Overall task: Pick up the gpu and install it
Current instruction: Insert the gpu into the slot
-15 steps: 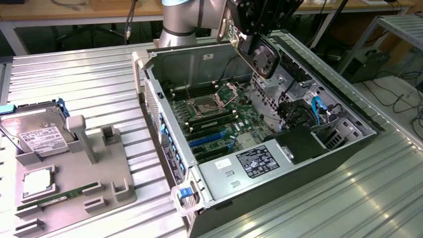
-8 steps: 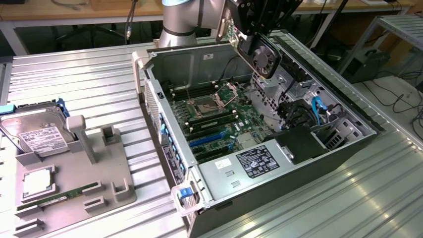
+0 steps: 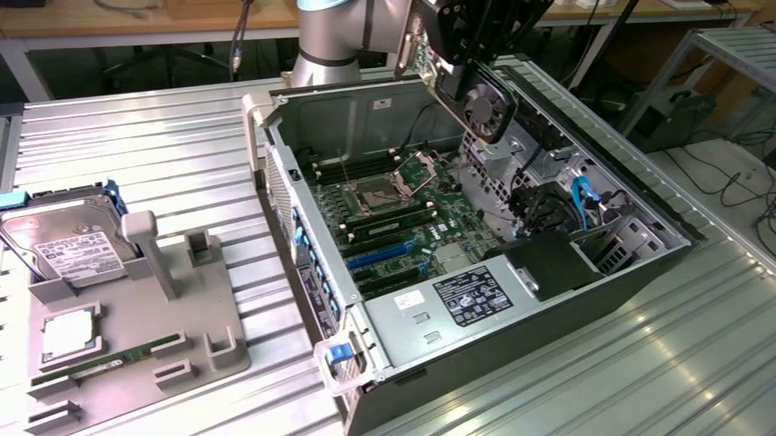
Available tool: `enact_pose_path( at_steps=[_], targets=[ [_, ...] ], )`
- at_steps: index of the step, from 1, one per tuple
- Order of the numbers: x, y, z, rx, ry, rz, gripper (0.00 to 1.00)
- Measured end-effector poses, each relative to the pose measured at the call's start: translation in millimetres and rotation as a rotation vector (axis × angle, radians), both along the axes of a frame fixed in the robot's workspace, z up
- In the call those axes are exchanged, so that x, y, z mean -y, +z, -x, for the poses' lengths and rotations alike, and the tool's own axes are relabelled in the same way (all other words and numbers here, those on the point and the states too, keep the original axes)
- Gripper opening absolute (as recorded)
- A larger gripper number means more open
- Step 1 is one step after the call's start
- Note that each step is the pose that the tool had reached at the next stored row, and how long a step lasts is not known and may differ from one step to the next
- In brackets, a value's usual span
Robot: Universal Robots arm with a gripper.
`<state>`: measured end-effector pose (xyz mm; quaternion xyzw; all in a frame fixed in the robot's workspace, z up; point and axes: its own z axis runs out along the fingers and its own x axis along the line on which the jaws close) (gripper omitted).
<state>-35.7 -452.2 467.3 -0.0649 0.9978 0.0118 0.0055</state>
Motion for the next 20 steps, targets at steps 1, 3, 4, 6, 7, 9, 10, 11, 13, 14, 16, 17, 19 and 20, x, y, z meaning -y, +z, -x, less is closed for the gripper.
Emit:
enact_pose_path(
  at_steps=[1,3,4,6,7,9,10,11,13,14,16,17,19,20],
  targets=[
    [0.0,0.0,0.0,0.0000,0.006,-0.0005,0.27],
    [0.0,0.0,0.0,0.0000,0.016,-0.0012,0.27],
    [0.0,0.0,0.0,0.0000,0.020,-0.0015,0.27],
    [0.0,0.0,0.0,0.0000,0.026,-0.0021,0.27],
    [0.0,0.0,0.0,0.0000,0.028,-0.0024,0.27],
    [0.0,0.0,0.0,0.0000,0.033,-0.0030,0.27],
    [0.0,0.0,0.0,0.0000,0.037,-0.0033,0.27],
    [0.0,0.0,0.0,0.0000,0.039,-0.0034,0.27],
    [0.0,0.0,0.0,0.0000,0.045,-0.0040,0.27],
    [0.0,0.0,0.0,0.0000,0.047,-0.0042,0.27],
    [0.0,0.0,0.0,0.0000,0.053,-0.0046,0.27],
    [0.0,0.0,0.0,0.0000,0.055,-0.0048,0.27],
    [0.0,0.0,0.0,0.0000,0.060,-0.0053,0.27],
    [0.0,0.0,0.0,0.0000,0.065,-0.0056,0.27]
  ],
)
